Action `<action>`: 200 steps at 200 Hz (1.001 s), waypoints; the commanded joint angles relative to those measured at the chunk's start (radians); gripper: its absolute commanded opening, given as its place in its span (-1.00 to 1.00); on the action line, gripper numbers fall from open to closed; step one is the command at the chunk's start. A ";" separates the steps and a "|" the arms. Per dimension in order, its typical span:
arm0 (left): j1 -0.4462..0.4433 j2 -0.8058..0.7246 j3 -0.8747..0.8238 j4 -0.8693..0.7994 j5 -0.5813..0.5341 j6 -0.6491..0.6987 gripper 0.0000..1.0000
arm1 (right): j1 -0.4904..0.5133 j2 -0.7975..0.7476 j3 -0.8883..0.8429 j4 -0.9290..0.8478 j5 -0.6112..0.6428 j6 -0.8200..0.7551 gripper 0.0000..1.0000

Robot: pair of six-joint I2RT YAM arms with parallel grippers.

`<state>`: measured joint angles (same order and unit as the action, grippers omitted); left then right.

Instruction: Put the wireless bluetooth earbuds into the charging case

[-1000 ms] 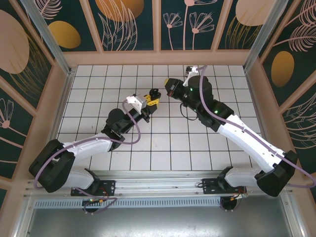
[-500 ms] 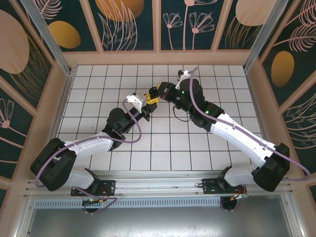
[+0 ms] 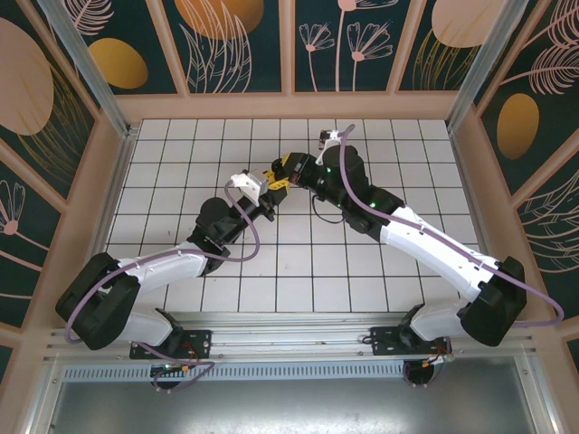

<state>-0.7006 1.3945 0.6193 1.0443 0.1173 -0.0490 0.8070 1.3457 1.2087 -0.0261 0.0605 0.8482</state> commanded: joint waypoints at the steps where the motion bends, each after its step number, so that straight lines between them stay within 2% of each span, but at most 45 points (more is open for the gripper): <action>1: -0.005 -0.021 0.007 0.057 -0.016 0.009 -0.82 | 0.018 -0.004 0.004 0.004 0.001 0.014 -0.85; 70: -0.005 -0.032 -0.010 0.079 0.005 0.006 -0.82 | 0.026 -0.028 -0.005 -0.040 0.038 0.009 -0.86; 200: -0.005 -0.061 -0.041 0.101 0.058 0.028 -0.82 | 0.024 -0.041 0.075 -0.177 -0.041 -0.033 -0.88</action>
<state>-0.7006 1.3624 0.5797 1.0714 0.1577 -0.0368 0.8200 1.3178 1.2377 -0.1410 0.0505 0.8436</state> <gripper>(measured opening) 0.164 0.060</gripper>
